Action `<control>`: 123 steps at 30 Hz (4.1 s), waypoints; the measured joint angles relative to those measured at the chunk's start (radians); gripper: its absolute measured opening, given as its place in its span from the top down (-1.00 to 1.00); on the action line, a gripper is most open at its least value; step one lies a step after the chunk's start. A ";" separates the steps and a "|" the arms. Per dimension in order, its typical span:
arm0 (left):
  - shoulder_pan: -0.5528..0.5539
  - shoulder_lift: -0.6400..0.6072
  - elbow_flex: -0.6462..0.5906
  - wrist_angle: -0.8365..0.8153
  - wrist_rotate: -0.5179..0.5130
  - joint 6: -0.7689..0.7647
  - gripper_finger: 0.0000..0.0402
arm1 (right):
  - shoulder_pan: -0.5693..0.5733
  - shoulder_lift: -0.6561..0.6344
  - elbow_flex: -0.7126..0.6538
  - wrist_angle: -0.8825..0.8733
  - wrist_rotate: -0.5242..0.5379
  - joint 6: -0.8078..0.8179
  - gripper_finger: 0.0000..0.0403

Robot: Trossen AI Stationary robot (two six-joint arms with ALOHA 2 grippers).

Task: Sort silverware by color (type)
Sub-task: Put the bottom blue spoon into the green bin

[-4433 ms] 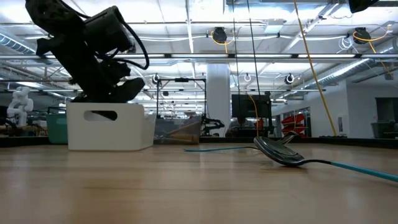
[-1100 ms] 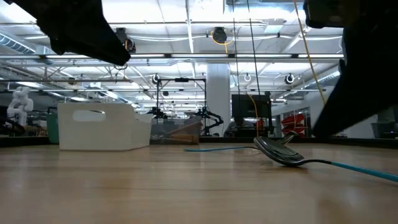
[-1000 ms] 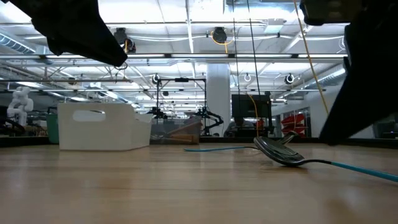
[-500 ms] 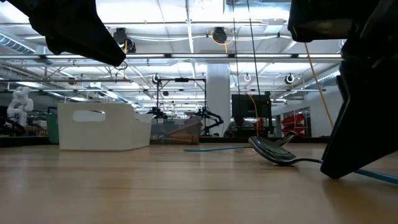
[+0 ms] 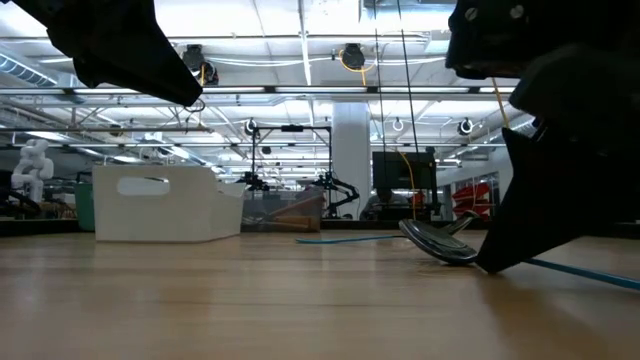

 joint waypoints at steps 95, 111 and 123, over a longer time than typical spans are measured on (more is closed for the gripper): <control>0.167 0.624 0.428 1.185 0.142 0.914 -0.37 | 0.136 -0.329 -0.019 -0.074 0.942 -0.132 0.96; 0.186 0.637 0.415 1.306 0.175 0.881 -0.37 | 0.109 -0.329 -0.019 -0.053 0.942 -0.155 0.96; 0.199 0.637 0.415 1.326 0.241 0.883 -0.37 | 0.096 -0.329 -0.019 0.051 0.942 -0.286 0.96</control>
